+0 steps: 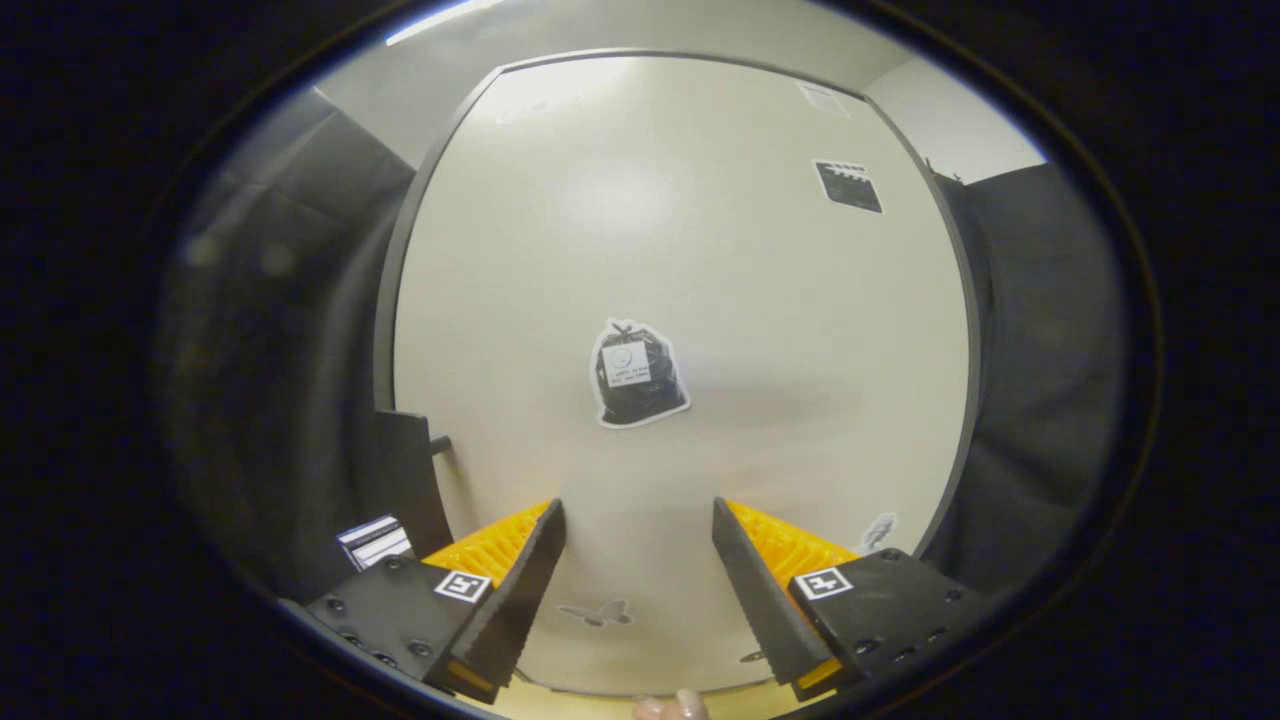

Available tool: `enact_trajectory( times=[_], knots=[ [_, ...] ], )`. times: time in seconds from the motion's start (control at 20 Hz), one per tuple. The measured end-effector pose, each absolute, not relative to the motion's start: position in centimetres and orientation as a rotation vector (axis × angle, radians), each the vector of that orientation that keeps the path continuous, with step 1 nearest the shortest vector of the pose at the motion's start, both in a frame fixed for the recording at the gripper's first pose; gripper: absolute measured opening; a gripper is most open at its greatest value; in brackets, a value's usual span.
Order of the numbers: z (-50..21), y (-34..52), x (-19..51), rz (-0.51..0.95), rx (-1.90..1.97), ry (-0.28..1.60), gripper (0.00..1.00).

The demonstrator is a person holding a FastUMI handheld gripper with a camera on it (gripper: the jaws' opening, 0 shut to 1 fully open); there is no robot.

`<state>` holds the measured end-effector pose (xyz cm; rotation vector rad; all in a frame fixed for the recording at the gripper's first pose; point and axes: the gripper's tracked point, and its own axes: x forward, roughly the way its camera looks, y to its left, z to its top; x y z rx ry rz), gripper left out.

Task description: Open the shoe cabinet door, grab the shoes and put them into the shoe cabinet, then close the shoe cabinet door.

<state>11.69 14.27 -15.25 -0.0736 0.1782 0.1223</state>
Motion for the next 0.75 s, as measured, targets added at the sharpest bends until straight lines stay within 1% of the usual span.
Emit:
enact_trajectory(
  times=[0.25,0.4,0.55,0.75],
  knots=[
    [-15.6,14.0,11.5,0.112,-0.043,0.165,0.94],
    [-16.1,12.2,10.0,0.087,-0.096,0.188,0.96],
    [-15.7,10.6,7.3,0.132,-0.186,0.147,0.96],
    [-16.7,2.8,3.7,0.091,-0.272,0.128,0.97]
  ],
)
